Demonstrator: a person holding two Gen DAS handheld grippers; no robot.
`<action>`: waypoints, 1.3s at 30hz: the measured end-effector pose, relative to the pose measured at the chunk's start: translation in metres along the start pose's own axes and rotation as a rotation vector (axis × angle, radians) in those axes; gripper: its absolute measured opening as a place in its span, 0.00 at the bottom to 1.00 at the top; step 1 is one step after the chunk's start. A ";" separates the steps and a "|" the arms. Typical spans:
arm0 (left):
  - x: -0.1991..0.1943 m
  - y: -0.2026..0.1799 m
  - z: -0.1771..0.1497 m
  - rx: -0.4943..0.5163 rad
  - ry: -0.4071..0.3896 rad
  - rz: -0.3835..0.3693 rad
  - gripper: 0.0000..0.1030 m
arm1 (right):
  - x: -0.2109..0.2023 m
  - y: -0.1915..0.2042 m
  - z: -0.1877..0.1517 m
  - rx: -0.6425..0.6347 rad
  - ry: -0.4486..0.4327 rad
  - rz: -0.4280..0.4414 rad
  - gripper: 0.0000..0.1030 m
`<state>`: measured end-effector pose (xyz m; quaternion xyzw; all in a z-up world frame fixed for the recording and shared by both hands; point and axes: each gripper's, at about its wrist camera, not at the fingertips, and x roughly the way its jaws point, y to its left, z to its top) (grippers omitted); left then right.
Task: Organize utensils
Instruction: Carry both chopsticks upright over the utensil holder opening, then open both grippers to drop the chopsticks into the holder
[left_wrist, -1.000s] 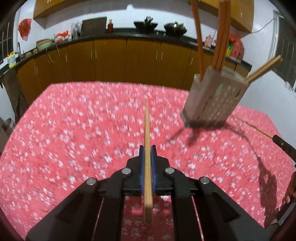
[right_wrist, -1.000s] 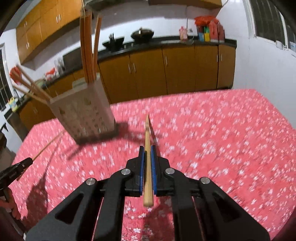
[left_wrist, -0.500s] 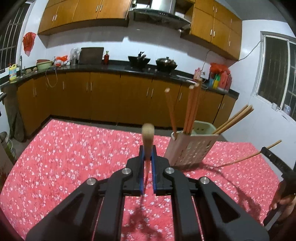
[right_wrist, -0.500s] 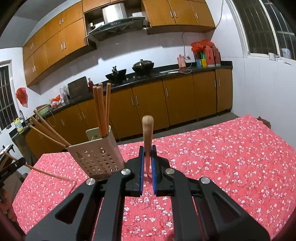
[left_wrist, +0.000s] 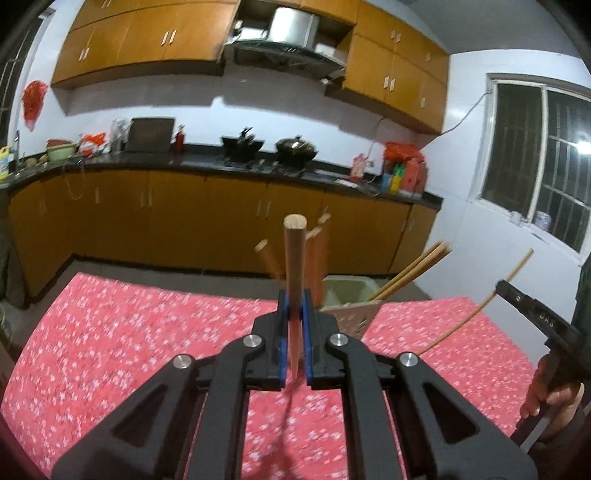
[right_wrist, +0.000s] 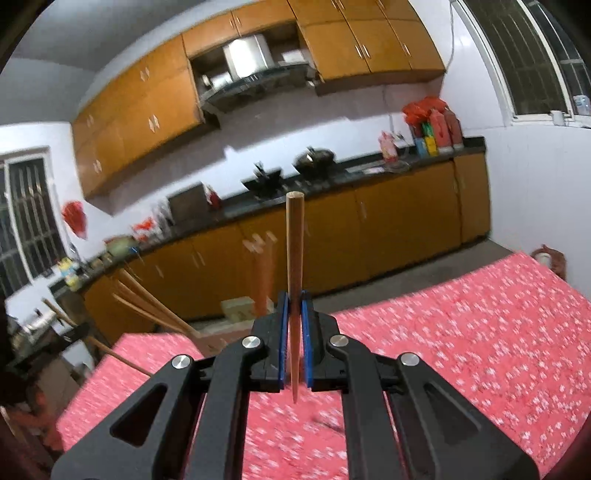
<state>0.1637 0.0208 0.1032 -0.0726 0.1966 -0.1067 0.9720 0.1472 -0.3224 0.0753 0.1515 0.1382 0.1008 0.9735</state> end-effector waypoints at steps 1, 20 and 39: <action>-0.001 -0.003 0.004 0.005 -0.011 -0.010 0.08 | -0.002 0.003 0.005 0.002 -0.015 0.017 0.07; 0.004 -0.036 0.074 -0.029 -0.272 -0.028 0.08 | 0.033 0.049 0.032 -0.066 -0.177 0.056 0.07; 0.063 -0.032 0.043 -0.035 -0.176 -0.008 0.28 | 0.073 0.052 0.009 -0.100 -0.018 0.053 0.23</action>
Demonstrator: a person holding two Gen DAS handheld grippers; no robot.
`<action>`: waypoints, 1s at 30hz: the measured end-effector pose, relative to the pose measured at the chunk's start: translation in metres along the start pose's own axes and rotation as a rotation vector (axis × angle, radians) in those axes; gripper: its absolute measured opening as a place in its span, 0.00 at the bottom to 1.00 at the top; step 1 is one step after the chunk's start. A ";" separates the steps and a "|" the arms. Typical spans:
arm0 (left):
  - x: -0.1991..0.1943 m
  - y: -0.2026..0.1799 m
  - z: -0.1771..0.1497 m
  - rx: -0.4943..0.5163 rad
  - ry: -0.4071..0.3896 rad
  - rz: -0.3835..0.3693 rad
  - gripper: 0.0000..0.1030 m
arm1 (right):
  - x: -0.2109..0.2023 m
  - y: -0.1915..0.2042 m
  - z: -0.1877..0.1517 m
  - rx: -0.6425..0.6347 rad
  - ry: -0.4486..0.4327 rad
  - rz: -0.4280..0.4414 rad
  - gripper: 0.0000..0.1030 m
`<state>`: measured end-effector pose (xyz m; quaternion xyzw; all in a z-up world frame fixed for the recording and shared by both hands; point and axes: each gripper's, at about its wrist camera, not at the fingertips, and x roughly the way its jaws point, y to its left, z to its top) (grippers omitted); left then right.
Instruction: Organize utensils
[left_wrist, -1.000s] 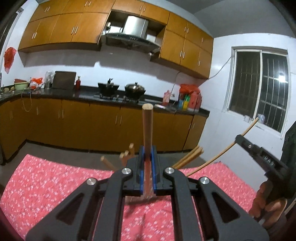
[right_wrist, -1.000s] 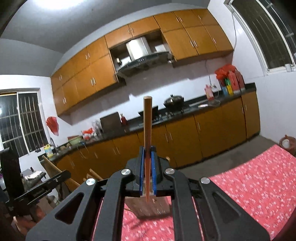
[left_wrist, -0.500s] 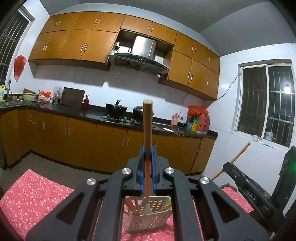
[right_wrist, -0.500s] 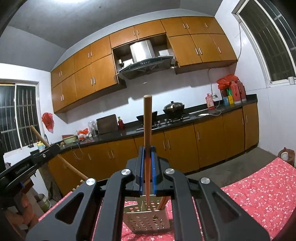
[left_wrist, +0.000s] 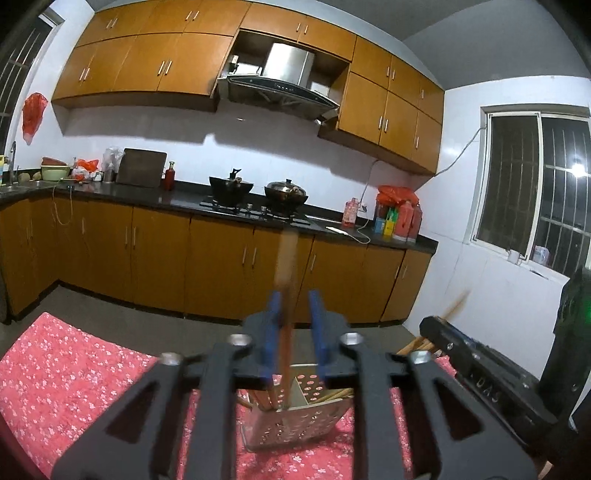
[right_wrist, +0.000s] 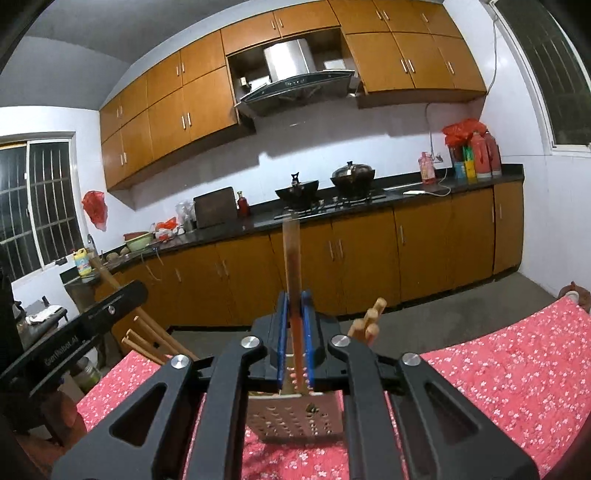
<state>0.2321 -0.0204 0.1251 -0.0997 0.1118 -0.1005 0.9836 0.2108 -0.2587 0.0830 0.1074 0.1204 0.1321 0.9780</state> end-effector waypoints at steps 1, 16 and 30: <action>-0.001 0.002 0.001 -0.001 -0.006 0.002 0.29 | -0.005 -0.001 0.000 0.005 -0.012 -0.003 0.35; -0.075 0.024 0.000 -0.012 -0.045 0.038 0.70 | -0.064 -0.003 0.000 -0.012 -0.070 -0.055 0.90; -0.150 0.027 -0.085 0.154 0.058 0.213 0.96 | -0.115 0.034 -0.072 -0.203 0.002 -0.211 0.98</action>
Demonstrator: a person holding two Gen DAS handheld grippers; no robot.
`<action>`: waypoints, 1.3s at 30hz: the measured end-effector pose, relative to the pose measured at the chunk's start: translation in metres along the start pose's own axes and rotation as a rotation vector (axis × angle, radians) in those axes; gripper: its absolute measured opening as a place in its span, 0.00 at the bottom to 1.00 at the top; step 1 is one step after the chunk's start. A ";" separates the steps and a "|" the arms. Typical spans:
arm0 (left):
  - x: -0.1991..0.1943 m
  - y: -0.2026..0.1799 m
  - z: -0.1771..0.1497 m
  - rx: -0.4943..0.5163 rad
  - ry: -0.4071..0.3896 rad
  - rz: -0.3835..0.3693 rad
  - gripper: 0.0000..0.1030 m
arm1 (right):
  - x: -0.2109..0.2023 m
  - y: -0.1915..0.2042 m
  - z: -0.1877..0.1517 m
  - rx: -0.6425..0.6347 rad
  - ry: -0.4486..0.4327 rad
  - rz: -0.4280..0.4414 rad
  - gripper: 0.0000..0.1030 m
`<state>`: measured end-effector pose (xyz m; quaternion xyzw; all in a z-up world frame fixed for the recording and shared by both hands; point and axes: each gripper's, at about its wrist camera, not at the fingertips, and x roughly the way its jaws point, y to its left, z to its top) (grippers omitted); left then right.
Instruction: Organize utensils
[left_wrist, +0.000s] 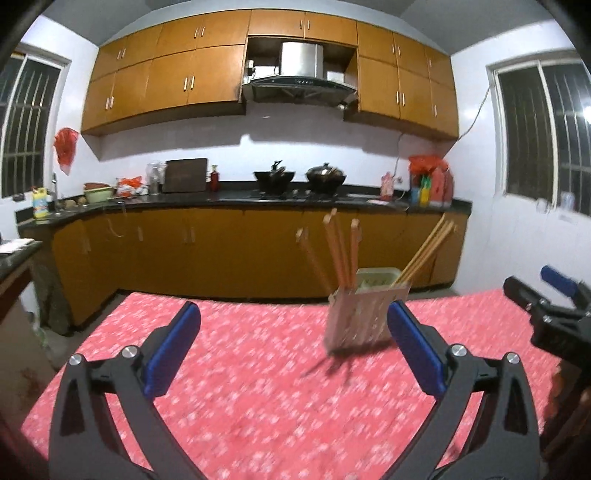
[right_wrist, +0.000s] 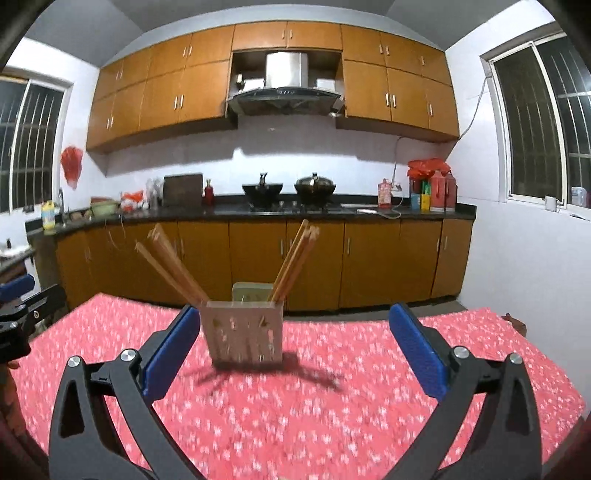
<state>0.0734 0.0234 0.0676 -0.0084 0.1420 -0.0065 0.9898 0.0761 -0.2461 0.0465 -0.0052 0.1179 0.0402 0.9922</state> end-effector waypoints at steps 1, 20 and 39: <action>-0.004 -0.001 -0.007 0.004 0.005 0.007 0.96 | -0.003 0.002 -0.006 -0.004 0.010 0.001 0.98; -0.034 -0.006 -0.070 0.031 0.044 0.019 0.96 | -0.033 0.014 -0.071 -0.003 0.065 -0.002 0.98; -0.036 -0.009 -0.083 0.033 0.052 0.022 0.96 | -0.035 0.014 -0.078 -0.015 0.069 -0.028 0.98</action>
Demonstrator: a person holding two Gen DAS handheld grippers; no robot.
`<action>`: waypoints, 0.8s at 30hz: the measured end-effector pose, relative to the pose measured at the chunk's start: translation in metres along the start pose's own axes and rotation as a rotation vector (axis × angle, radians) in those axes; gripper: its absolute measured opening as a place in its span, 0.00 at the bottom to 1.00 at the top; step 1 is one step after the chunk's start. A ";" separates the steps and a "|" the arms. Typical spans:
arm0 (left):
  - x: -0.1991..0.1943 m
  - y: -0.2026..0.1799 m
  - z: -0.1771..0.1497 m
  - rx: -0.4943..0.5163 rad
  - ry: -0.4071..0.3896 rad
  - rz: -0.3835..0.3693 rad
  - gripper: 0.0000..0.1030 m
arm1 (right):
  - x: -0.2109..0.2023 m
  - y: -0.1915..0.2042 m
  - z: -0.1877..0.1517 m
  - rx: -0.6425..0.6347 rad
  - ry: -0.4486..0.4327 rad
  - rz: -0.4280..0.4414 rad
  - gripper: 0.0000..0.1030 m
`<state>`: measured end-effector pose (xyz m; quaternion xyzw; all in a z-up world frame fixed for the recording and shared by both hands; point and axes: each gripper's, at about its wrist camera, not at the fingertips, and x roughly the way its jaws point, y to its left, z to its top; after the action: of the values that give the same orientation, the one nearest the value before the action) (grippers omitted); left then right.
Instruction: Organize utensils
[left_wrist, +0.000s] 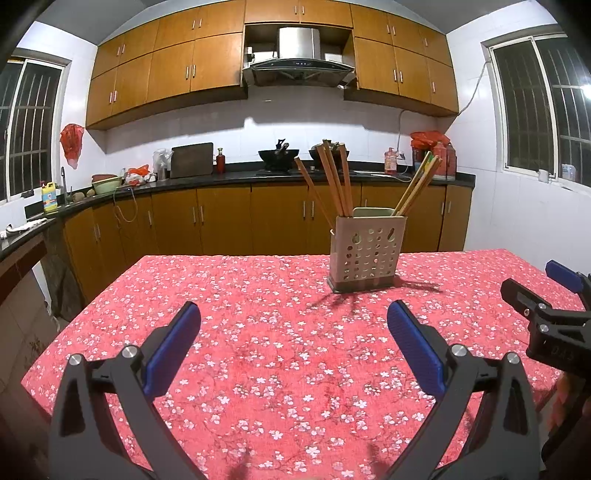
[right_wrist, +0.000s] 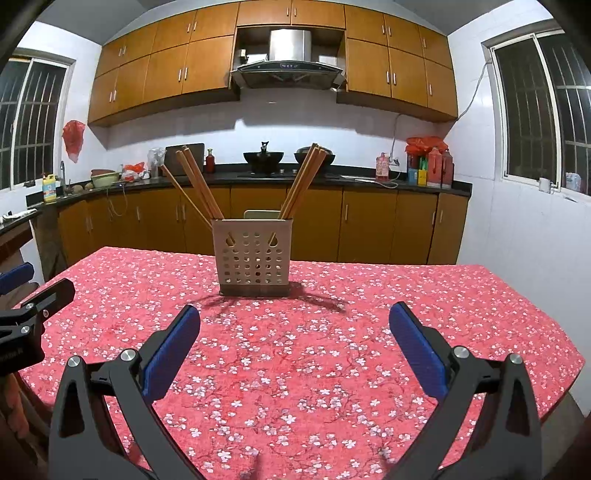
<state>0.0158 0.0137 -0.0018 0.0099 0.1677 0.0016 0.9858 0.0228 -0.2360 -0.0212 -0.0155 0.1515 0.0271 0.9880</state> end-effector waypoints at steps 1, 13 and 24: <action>0.000 0.000 -0.001 0.000 0.002 0.003 0.96 | 0.000 0.000 0.000 -0.002 0.000 -0.002 0.98; -0.001 -0.001 -0.003 -0.005 0.005 0.016 0.96 | 0.002 -0.002 0.000 0.000 0.007 -0.002 0.98; 0.000 -0.002 -0.003 -0.003 0.009 0.011 0.96 | 0.002 -0.003 -0.001 0.002 0.009 -0.002 0.98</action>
<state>0.0149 0.0118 -0.0048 0.0091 0.1721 0.0075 0.9850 0.0248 -0.2384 -0.0223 -0.0149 0.1561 0.0260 0.9873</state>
